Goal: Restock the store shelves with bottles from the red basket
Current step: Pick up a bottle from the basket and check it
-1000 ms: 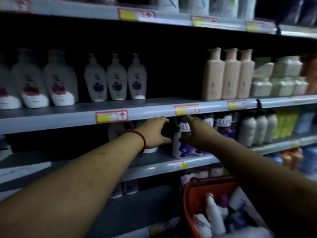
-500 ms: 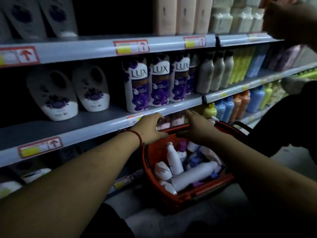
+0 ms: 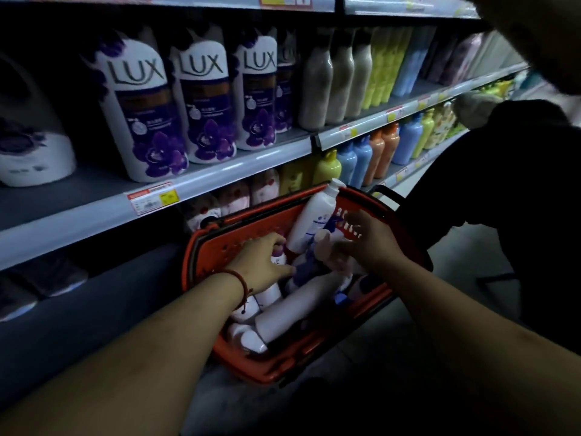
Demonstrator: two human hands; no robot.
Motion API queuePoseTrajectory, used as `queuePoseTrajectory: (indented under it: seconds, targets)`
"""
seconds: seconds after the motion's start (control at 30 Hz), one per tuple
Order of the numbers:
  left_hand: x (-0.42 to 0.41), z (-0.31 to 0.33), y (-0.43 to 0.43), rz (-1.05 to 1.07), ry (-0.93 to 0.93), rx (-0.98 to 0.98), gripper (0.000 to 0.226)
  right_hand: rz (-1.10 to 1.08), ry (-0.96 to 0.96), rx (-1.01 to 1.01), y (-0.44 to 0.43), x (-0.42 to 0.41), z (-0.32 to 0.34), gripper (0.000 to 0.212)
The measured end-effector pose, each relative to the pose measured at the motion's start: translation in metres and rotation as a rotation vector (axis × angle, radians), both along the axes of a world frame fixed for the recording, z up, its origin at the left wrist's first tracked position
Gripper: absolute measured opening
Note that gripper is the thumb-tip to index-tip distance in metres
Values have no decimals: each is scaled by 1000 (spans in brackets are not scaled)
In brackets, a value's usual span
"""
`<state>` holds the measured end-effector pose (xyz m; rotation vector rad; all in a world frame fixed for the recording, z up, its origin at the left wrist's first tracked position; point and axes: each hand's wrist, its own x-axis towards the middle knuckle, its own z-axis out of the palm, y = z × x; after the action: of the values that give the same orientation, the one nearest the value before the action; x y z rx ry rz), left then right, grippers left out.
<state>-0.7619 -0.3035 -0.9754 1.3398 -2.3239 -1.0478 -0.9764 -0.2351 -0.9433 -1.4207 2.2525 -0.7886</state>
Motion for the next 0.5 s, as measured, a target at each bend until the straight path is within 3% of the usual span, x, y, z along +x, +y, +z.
queuePoseTrajectory:
  seconds: [0.13, 0.33, 0.5]
  targets:
    - [-30, -16, -4, -25, 42, 70, 63, 7, -16, 63, -1, -18, -19, 54]
    - [-74, -35, -7, 25, 156, 148, 53, 92, 9, 200, -12, -21, -38, 75]
    - [-93, -45, -7, 98, 245, 169, 41, 122, 26, 189, -17, -22, -50, 62]
